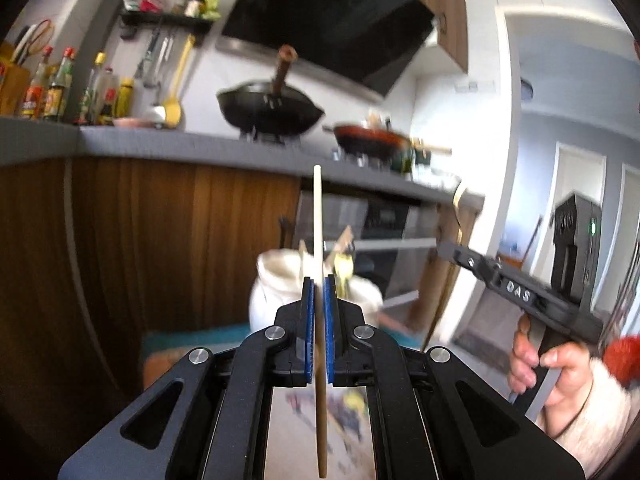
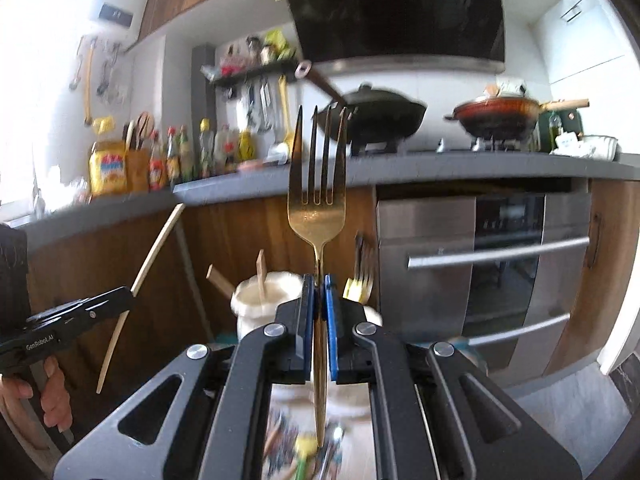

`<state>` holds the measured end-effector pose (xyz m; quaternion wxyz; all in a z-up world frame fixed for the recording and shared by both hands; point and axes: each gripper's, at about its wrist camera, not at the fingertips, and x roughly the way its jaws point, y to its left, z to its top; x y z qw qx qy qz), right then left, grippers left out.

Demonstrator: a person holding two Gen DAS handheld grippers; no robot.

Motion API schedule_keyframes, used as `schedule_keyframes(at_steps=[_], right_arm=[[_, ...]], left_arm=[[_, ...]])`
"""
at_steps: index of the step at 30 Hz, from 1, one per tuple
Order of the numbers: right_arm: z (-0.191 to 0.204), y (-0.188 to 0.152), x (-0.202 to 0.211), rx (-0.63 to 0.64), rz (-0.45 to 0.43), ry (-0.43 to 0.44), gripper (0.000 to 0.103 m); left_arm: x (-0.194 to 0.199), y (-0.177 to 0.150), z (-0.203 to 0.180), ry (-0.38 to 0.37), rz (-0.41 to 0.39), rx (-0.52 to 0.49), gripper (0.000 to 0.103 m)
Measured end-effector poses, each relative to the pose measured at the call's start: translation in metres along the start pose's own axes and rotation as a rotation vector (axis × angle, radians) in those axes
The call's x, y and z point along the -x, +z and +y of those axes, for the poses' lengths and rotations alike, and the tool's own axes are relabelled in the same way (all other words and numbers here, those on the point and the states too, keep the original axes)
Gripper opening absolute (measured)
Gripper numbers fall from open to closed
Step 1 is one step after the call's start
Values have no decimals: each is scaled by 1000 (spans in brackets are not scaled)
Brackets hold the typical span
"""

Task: Organize utensils
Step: 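Insert the chopstick into the tall pot with left while right lowers gold fork into small pot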

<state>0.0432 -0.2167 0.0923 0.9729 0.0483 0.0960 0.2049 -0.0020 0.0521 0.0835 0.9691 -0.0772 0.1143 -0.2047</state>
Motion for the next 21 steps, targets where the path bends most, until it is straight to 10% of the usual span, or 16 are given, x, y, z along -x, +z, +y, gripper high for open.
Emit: schedule_keyframes(at_steps=[6,21], right_arm=[[-16,32,-26,-61,-91,-13,6],[-56,24,-82,-163,-95,32,6]], left_arm=[[-32,38,34,-21,-158,92,5],[-155,44,54,15,-161,158,5]])
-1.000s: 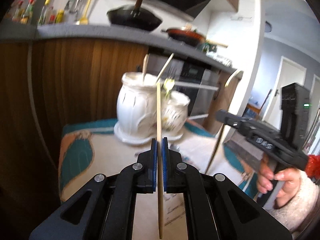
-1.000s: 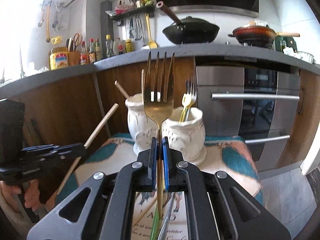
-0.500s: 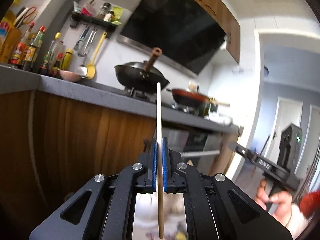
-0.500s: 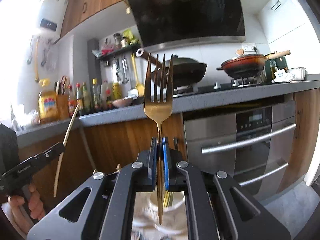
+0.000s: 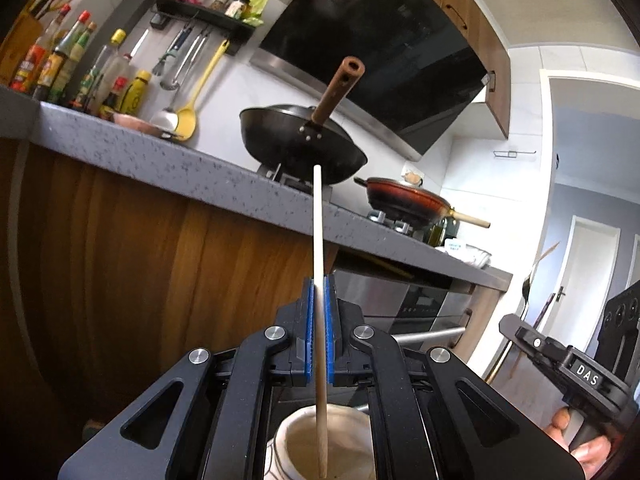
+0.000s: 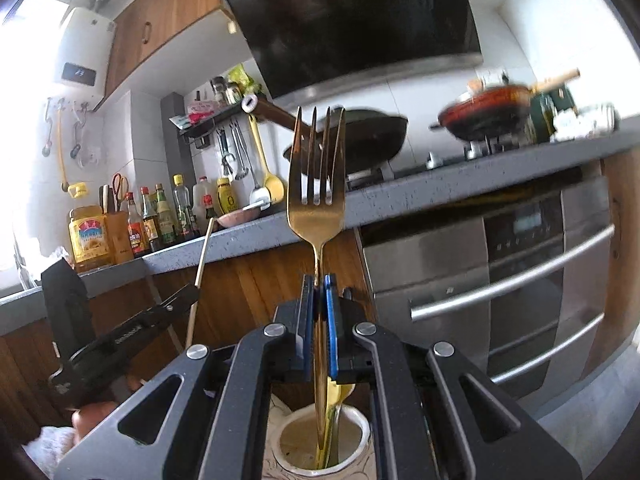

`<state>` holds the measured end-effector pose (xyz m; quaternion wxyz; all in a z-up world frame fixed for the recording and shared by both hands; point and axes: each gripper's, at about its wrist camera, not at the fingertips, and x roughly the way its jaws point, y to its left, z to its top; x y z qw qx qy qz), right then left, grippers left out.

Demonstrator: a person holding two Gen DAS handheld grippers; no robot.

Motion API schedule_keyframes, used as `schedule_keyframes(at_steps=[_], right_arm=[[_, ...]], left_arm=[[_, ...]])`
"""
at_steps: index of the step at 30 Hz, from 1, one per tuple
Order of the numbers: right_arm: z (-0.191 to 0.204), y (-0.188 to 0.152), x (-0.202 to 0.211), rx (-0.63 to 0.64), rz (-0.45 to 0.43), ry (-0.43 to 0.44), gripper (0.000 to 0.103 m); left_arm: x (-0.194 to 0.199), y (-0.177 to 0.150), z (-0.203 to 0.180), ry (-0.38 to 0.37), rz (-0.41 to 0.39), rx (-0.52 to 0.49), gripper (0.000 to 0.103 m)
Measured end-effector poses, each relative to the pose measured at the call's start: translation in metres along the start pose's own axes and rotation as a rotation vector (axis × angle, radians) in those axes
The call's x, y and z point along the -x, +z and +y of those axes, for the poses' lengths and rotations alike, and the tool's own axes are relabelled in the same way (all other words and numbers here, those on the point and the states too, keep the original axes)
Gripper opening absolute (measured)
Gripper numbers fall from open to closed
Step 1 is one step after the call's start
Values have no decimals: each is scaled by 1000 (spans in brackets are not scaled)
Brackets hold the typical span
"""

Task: Organize utensils
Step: 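Insert the chopstick into the tall pot with left while right lowers gold fork into small pot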

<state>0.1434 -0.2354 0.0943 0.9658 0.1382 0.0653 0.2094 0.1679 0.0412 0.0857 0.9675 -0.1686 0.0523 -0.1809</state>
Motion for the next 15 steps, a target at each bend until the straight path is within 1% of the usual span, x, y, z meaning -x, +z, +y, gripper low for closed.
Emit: schedule_keyframes(at_steps=[3,9,10,15], right_arm=[[-8,-8,-8,-32,41,9,6],[-5,-22,-15,-14,86,13,6],[-5,-24,-15,-8,91,12,6],[-9,-37,-16,4,124,-10,6]], left_arm=[[-3,-8,5,-5,9,10,5],[12,-16,15,-41,24,20,5],[18,-17,16,-55,28,16,5],[37,-26,8,-62,51,-32,5]])
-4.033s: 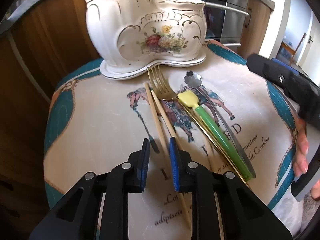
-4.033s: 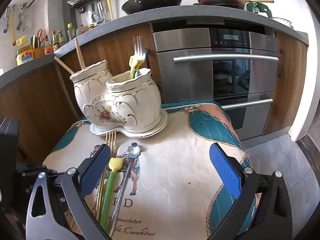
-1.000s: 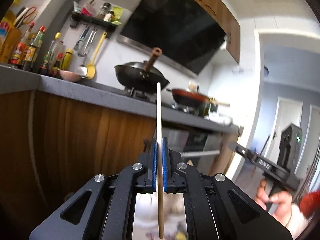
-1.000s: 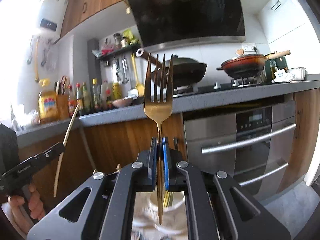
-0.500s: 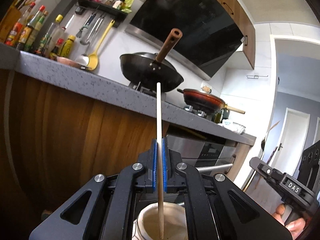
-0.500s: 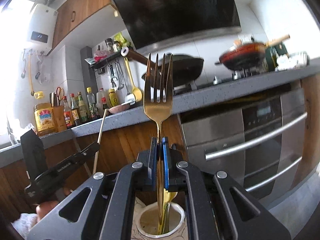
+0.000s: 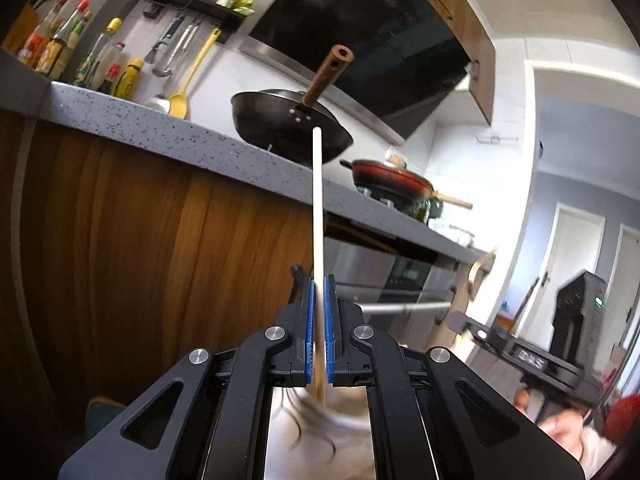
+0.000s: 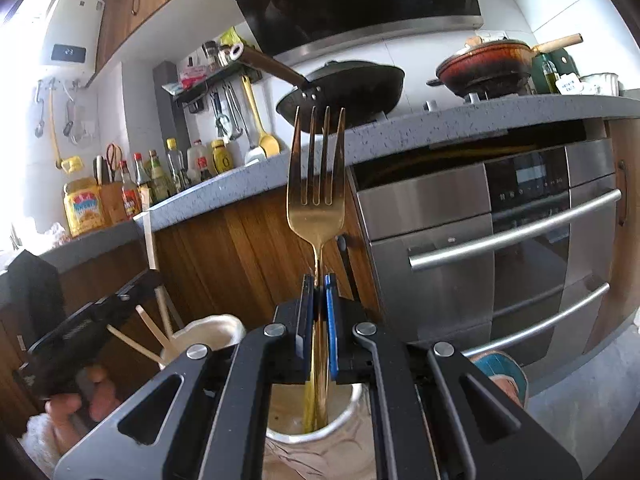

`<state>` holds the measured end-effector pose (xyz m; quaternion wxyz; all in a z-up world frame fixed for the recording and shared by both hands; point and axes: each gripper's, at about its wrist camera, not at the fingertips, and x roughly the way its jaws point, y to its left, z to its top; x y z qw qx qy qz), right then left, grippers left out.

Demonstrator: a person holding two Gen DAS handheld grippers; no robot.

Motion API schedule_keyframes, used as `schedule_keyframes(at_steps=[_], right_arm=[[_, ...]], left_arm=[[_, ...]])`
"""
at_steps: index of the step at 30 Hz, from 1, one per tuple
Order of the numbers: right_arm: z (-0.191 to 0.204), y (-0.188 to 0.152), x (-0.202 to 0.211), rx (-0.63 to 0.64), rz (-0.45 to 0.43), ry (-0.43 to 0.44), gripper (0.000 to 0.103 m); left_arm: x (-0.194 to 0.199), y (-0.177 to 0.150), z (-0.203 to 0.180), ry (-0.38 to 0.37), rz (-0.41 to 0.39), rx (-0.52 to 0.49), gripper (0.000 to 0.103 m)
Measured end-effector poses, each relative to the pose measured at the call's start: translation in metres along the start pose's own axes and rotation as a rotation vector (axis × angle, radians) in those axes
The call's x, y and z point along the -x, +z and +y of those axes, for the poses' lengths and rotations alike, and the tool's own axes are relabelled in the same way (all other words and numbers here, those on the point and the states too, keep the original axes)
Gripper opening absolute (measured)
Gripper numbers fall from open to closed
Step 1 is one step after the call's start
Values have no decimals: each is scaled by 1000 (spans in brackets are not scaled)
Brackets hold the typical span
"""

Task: Organize utensils
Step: 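Insert the chopstick into the tall pot with left while right lowers gold fork into small pot, then open both tools and withdraw them from the white holder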

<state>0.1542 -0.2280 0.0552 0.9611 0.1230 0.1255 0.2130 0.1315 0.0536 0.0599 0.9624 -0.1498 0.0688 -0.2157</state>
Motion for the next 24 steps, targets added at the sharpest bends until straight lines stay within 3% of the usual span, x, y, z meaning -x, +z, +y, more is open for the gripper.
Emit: schedule_keyframes(at_steps=[15,24], right_arm=[[0,-22,-21,21,117,-29,6],[-3,-23,-23,22,119,-40,6]], left_arm=[[2,-16,-5,19,101,-69,5],[0,-16,-1,33,119,-68,5]])
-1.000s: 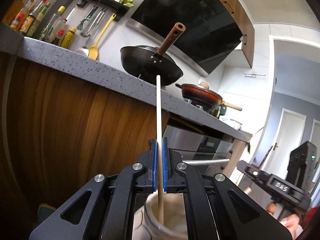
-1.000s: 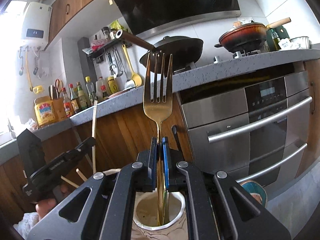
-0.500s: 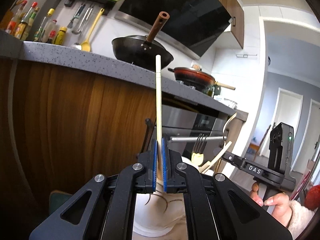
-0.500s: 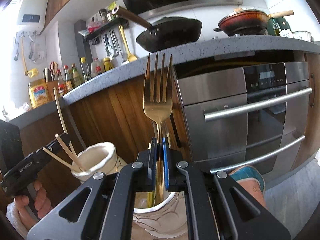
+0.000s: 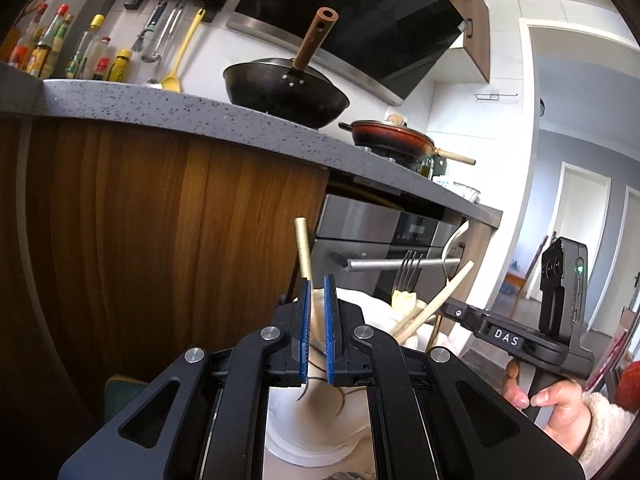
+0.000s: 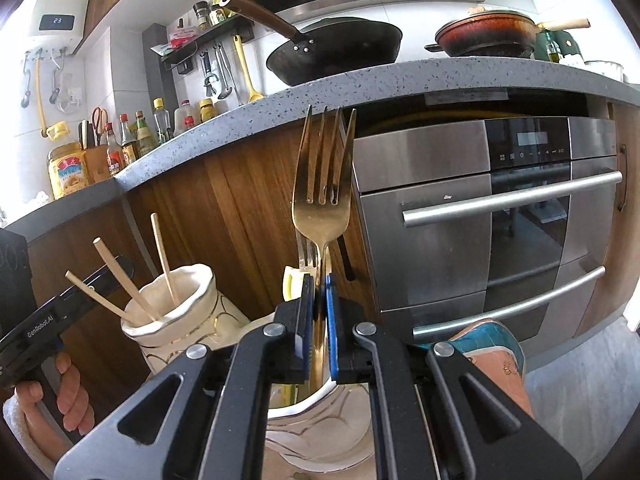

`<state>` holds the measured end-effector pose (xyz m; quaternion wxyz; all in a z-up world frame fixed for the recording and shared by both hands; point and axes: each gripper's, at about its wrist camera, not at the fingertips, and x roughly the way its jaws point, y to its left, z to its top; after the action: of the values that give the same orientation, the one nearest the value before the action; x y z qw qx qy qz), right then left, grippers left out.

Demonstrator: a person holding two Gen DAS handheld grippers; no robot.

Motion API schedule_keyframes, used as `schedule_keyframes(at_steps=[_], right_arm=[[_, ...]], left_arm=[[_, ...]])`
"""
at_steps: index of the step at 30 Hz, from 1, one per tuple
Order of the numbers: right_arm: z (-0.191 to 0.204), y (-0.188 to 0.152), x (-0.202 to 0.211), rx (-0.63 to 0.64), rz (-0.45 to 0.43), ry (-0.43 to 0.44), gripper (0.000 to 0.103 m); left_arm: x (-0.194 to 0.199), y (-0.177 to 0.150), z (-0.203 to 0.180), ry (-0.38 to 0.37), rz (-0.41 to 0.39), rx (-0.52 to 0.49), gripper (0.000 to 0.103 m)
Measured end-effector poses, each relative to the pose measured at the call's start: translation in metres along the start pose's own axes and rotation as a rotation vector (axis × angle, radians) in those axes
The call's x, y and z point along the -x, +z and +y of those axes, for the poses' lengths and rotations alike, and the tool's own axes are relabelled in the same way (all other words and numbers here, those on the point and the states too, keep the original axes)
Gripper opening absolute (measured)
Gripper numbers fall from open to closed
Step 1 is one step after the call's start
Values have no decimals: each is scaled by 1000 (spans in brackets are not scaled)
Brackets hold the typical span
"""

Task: Organize utensils
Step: 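Open both tools and withdraw them from the white holder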

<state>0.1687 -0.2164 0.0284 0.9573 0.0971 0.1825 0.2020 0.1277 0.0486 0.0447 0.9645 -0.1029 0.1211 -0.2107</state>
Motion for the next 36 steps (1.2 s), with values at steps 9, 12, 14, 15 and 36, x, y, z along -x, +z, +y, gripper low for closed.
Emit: schedule_keyframes(at_steps=[9,12,14,15,36], right_arm=[[-12,0,-3,-50,5,-12,9],[-11,1,-1,-50,-7,-18,24],[-11,1,0,-56,-12,-15,29],[-11,1,0,-55,-12,-17,30],[10,-9,46,-22,-45,-43,98]], left_arm=[[1,1,3,12,-4,15,12],[1,2,5,17,-8,23,16],[2,2,7,17,-9,28,18],[2,2,7,23,-10,26,18],[44,0,-4,278,10,-23,77]])
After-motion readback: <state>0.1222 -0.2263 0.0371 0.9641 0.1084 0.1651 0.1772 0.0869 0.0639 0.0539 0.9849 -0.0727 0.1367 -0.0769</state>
